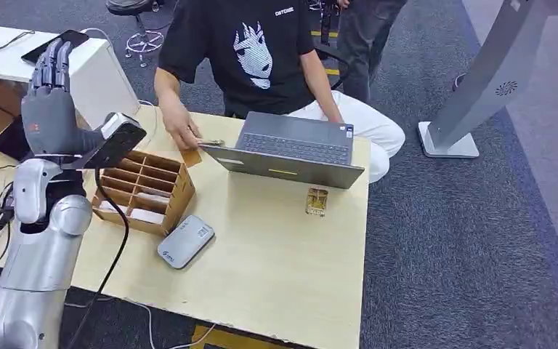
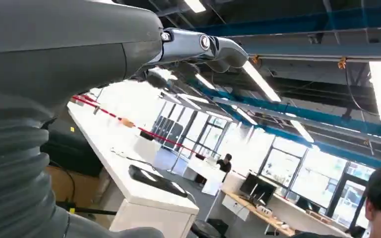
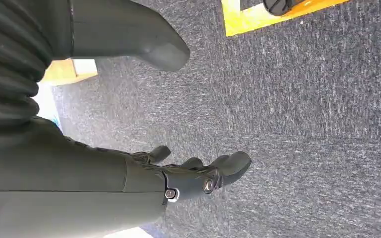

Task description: Pass the card to the sensor for recognition and then transmit it.

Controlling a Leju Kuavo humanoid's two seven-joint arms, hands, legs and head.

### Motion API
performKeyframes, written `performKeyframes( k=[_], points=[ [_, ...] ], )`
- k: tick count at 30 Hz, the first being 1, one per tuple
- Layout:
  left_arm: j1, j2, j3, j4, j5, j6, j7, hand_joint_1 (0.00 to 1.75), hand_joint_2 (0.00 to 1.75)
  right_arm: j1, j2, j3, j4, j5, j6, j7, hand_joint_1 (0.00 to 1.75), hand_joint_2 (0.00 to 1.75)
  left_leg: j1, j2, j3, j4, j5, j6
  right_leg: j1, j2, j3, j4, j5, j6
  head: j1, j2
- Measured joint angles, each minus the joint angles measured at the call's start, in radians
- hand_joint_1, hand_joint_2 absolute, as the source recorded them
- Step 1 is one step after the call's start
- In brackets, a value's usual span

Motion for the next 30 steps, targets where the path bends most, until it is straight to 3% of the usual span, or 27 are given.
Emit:
performKeyframes(
  k=[10,12,15,17,22,30],
  points=[
    [0.076,-0.012,0.005,-0.033,0.005,-0.011,-0.035,0.0,1.75,0.0,0.0,-0.013,0.0,-0.005,0.0,0.003,0.0,1.75,0.0,0.0,0.0,0.0,0.0,0.0,0.0,0.0,0.0,0.0,0.0,0.0,0.0,0.0],
    [0.101,-0.012,0.005,-0.055,0.029,-0.072,-0.048,0.0,1.75,0.0,0.002,-0.023,0.0,-0.016,0.0,-0.002,0.0,1.75,0.0,0.0,0.0,0.0,0.0,0.0,0.0,0.0,0.0,0.0,0.0,0.0,0.0,0.0],
    [0.176,0.007,0.004,-0.121,0.116,-0.237,-0.087,0.0,1.75,0.001,0.006,-0.048,0.0,-0.045,-0.007,-0.003,0.0,1.75,0.0,0.002,0.0,0.0,0.0,0.0,0.0,0.002,0.0,0.0,0.0,0.0,0.0,0.0],
    [0.248,0.037,-0.008,-0.191,0.137,-0.273,-0.109,0.0,1.75,0.003,0.011,-0.068,0.0,-0.06,-0.016,-0.005,0.0,1.75,0.0,0.004,0.001,0.0,-0.001,-0.001,0.0,0.004,-0.001,0.0,0.0,0.0,0.0,0.0],
    [0.425,0.131,-0.056,-0.358,0.1,-0.272,-0.119,0.0,1.75,0.006,0.02,-0.106,0.0,-0.079,-0.022,-0.013,0.0,1.75,0.0,0.004,0.0,-0.001,-0.002,-0.002,0.0,0.004,-0.002,0.0,-0.003,-0.002,0.0,0.0],
    [0.551,0.243,-0.088,-0.488,0.046,-0.275,-0.102,0.0,1.75,0.006,0.028,-0.138,0.0,-0.086,-0.026,-0.027,0.0,1.75,0.0,0.004,0.001,-0.001,-0.003,-0.002,0.0,0.003,-0.001,0.0,-0.003,-0.002,0.0,0.0]
  ],
)
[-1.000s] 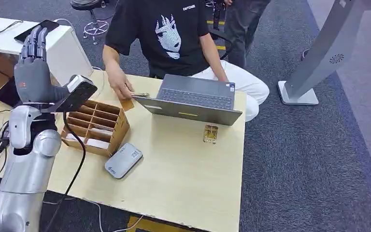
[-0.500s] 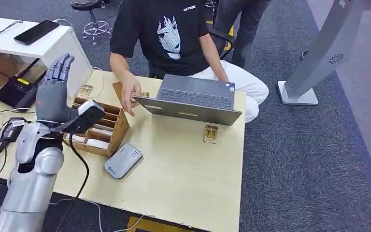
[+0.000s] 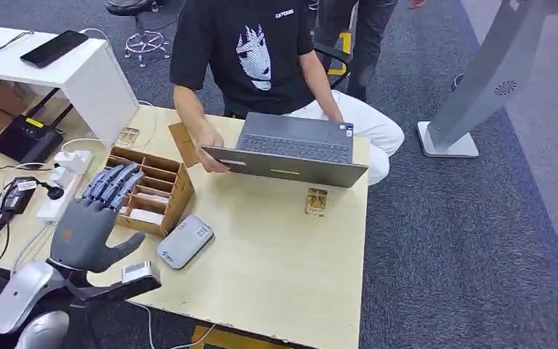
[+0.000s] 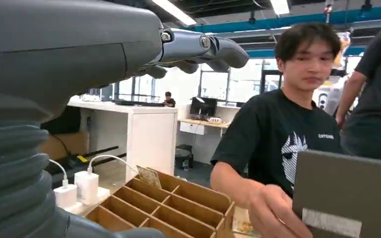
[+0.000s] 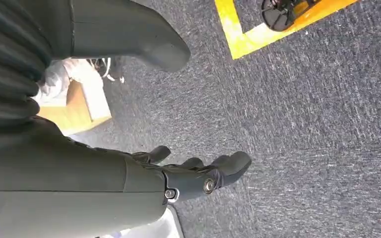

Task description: Pass the card to the sensor for recognition and then transmit it.

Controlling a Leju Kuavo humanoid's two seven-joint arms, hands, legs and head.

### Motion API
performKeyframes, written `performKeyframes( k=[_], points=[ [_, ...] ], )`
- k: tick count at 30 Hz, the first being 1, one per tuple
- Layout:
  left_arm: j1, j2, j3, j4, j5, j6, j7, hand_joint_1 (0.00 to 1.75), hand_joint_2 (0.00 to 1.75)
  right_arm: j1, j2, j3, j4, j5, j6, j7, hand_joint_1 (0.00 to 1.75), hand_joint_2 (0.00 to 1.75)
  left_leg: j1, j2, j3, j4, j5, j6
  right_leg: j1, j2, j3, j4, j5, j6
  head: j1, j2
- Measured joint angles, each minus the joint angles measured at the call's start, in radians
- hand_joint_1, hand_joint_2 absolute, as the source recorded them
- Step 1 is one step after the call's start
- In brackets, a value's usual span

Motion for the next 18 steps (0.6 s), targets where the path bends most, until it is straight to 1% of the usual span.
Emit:
performKeyframes(
  k=[3,9,18],
  points=[
    [0.016,0.022,-0.008,-0.022,0.0,0.0,0.0,0.0,1.75,0.0,0.002,-0.007,0.0,0.0,-0.001,0.0,0.0,1.75,0.0,0.0,0.0,0.0,0.0,0.0,0.0,0.0,0.001,0.0,0.0,0.0,0.0,0.0],
    [0.027,0.047,-0.015,-0.039,-0.003,-0.014,0.0,0.0,1.75,-0.001,0.003,-0.016,0.0,0.0,-0.002,0.0,0.0,1.75,0.0,-0.001,0.0,0.0,0.0,0.0,0.0,-0.001,0.001,0.0,0.0,0.0,0.0,0.0],
    [0.034,0.061,-0.016,-0.046,-0.003,-0.021,0.002,0.0,1.75,-0.002,0.003,-0.017,0.0,0.0,-0.002,0.0,0.0,1.75,0.0,-0.001,0.0,0.0,0.0,0.0,0.0,-0.001,0.001,0.0,0.0,0.0,0.0,0.0]
  ],
)
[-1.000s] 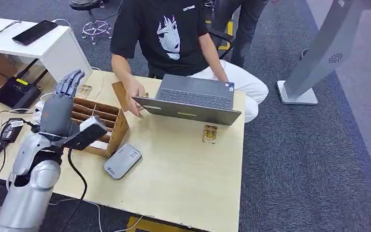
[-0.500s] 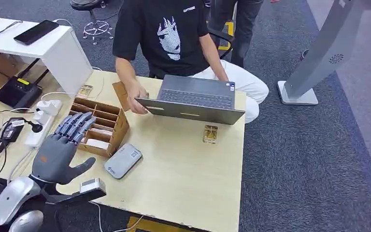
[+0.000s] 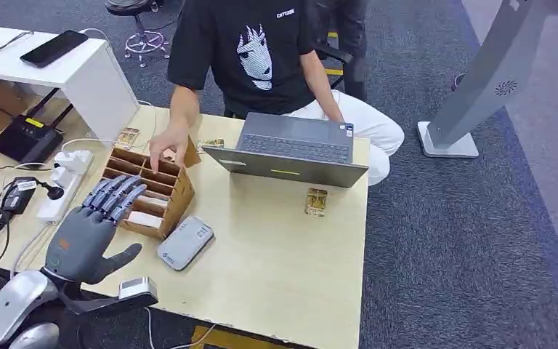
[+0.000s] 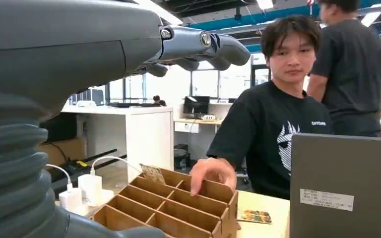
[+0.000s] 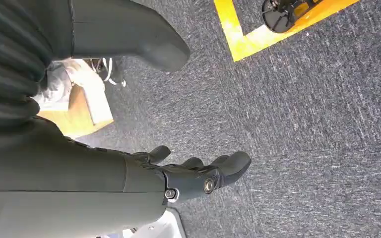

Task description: Pass the card to the sensor for recognition and then transmit it.

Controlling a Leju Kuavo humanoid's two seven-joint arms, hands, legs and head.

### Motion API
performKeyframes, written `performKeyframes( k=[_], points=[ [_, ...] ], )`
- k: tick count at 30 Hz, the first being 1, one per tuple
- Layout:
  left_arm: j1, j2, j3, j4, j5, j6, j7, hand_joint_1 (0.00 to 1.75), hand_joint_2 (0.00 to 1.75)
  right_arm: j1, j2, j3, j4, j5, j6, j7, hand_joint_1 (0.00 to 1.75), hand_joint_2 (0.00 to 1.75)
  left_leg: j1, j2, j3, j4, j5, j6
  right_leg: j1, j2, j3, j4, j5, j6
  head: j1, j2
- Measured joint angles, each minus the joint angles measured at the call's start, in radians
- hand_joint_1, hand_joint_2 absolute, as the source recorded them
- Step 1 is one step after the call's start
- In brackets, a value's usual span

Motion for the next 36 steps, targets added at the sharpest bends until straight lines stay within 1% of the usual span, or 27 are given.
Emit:
performKeyframes(
  k=[3,6,11,14,17,20,28,31,33,34,35,36],
  points=[
    [0.001,0.016,0.0,0.0,0.0,-0.014,0.007,0.0,1.75,0.0,0.0,0.0,0.0,0.0,0.0,0.002,0.0,1.75,0.0,0.0,0.0,0.0,0.0,0.0,0.0,0.0,0.0,0.0,0.0,0.0,0.0,0.0],
    [0.001,0.045,0.0,0.0,0.0,-0.047,0.023,0.0,1.75,0.0,0.001,-0.002,0.0,0.0,-0.005,0.003,0.0,1.75,0.0,0.0,0.0,0.0,0.0,0.0,0.0,0.0,0.0,0.0,0.0,0.0,0.0,0.0],
    [0.001,0.072,0.0,0.0,0.0,-0.053,0.03,0.0,1.75,0.0,0.002,-0.005,0.0,0.0,-0.005,0.003,0.0,1.75,0.0,0.0,0.0,0.0,0.0,0.0,0.0,0.0,0.0,0.0,0.0,0.0,0.0,0.0],
    [0.002,0.08,0.0,0.0,-0.001,-0.064,0.037,0.0,1.75,0.0,0.002,-0.008,0.0,0.0,-0.006,0.003,0.0,1.75,0.0,0.0,0.0,0.0,0.0,0.0,0.0,0.0,0.0,0.0,0.0,0.0,0.0,0.0],
    [0.001,0.09,0.0,0.006,-0.012,-0.083,0.068,0.0,1.75,0.0,0.003,-0.008,0.0,0.006,-0.006,0.011,0.0,1.75,0.0,0.0,0.0,0.0,0.0,0.0,0.0,0.0,0.0,0.0,0.0,0.0,0.0,0.0],
    [-0.003,0.092,0.0,0.031,-0.008,-0.095,0.083,0.0,1.75,-0.001,0.005,-0.008,0.0,0.015,-0.006,0.012,0.0,1.75,0.0,0.0,0.0,0.0,0.0,0.0,0.0,0.0,0.0,0.0,0.0,0.0,0.0,0.0],
    [-0.004,0.092,0.0,0.038,-0.007,-0.096,0.085,0.0,1.75,0.0,0.005,-0.008,0.0,0.017,-0.005,0.012,0.0,1.75,0.0,0.0,0.0,0.0,0.0,0.0,0.0,0.0,0.0,0.0,0.0,0.0,0.0,0.0],
    [-0.014,0.091,0.0,0.069,-0.004,-0.103,0.095,0.0,1.75,-0.001,0.006,-0.008,0.0,0.021,-0.005,0.012,0.0,1.75,0.0,0.0,0.0,0.0,0.0,0.0,0.0,0.0,0.0,0.0,0.0,0.0,0.0,0.0],
    [-0.031,0.084,0.0,0.113,-0.002,-0.103,0.12,0.0,1.75,-0.001,0.006,-0.008,0.0,0.035,-0.004,0.012,0.0,1.75,0.0,0.0,0.0,0.0,0.0,0.0,0.0,0.0,0.0,0.0,0.0,0.0,0.0,0.0],
    [-0.047,0.071,0.001,0.154,-0.001,-0.101,0.14,0.0,1.75,-0.001,0.006,-0.008,0.0,0.046,-0.002,0.014,0.0,1.75,0.0,0.0,0.0,0.0,0.0,0.0,0.0,0.0,0.0,0.0,0.0,0.0,0.0,0.0],
    [-0.068,0.042,0.001,0.233,-0.015,-0.082,0.151,0.0,1.75,-0.003,0.006,-0.008,0.0,0.061,0.005,0.021,0.0,1.75,0.0,0.0,0.0,0.0,0.0,0.0,0.0,-0.001,0.0,0.0,0.0,0.0,0.0,0.0],
    [-0.077,0.029,0.001,0.268,-0.022,-0.068,0.154,0.0,1.75,-0.003,0.006,-0.008,0.0,0.064,0.008,0.021,0.0,1.75,0.0,0.0,0.001,0.0,0.0,0.0,0.0,-0.001,0.0,0.0,0.0,0.0,0.0,0.0]
  ],
)
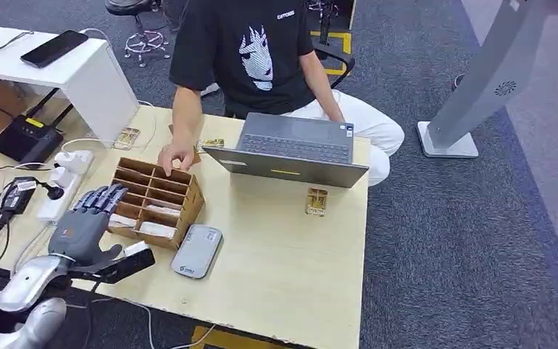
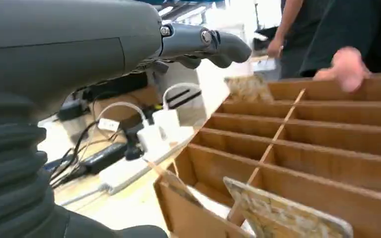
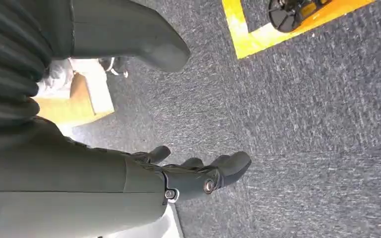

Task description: Pass the card to the sensor for recognition and then transmit it.

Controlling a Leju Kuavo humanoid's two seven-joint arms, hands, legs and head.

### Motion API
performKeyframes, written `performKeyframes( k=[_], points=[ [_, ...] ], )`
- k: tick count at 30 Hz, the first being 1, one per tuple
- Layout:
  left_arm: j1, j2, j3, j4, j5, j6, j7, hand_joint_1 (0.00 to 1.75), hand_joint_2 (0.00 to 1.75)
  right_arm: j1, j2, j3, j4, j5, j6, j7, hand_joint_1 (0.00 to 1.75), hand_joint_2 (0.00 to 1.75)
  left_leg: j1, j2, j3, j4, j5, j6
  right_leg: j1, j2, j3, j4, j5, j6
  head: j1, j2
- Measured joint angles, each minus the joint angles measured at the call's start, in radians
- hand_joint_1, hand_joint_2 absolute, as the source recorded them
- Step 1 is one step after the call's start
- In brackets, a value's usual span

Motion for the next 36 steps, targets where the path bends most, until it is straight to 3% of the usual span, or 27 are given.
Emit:
performKeyframes(
  k=[2,4,17,30,31,35,36],
  points=[
    [-0.035,-0.036,0.001,0.096,-0.006,0.014,0.0,0.0,1.75,-0.002,0.0,0.0,0.0,0.007,0.007,0.003,0.0,1.75,0.0,-0.001,0.0,0.0,0.0,0.0,0.0,0.0,0.0,0.0,0.0,0.0,0.0,0.0],
    [-0.045,-0.057,0.007,0.131,-0.007,0.02,0.001,0.0,1.75,-0.002,0.0,0.0,0.0,0.016,0.008,0.003,0.0,1.75,0.0,-0.001,0.0,0.0,0.0,0.0,0.0,-0.001,0.0,0.0,0.0,0.0,0.0,0.0],
    [-0.06,-0.174,0.022,0.209,-0.047,0.091,-0.022,0.0,1.75,-0.004,0.0,0.001,0.0,0.038,0.018,0.002,0.0,1.75,0.0,-0.001,0.0,0.0,0.0,0.0,0.0,-0.001,0.0,0.0,0.0,0.0,0.0,0.0],
    [-0.067,-0.212,0.022,0.226,0.001,0.054,-0.085,0.0,1.75,-0.005,0.0,0.001,0.0,0.054,0.021,0.002,0.0,1.75,0.0,-0.001,0.0,0.0,0.0,0.0,0.0,-0.001,0.0,0.0,0.0,0.0,0.0,0.0],
    [-0.067,-0.212,0.022,0.227,0.005,0.049,-0.088,0.17,1.75,-0.005,0.0,0.001,0.0,0.056,0.021,0.002,0.0,1.75,0.0,-0.001,0.0,0.0,0.0,0.0,0.0,-0.001,0.0,0.0,0.0,0.0,0.0,0.0],
    [-0.067,-0.202,0.022,0.227,0.019,0.036,-0.089,0.17,1.75,-0.004,0.0,0.001,0.0,0.058,0.023,0.001,0.0,1.75,0.0,-0.001,0.0,0.0,0.0,0.0,0.0,-0.001,0.0,0.0,0.0,0.0,0.0,0.0],
    [-0.067,-0.2,0.022,0.227,0.021,0.035,-0.089,1.75,1.75,-0.004,0.0,0.001,0.0,0.058,0.023,0.0,0.0,1.75,0.0,-0.001,0.0,0.0,0.0,0.0,0.0,-0.001,0.0,0.0,0.0,0.0,0.0,0.0]
  ],
)
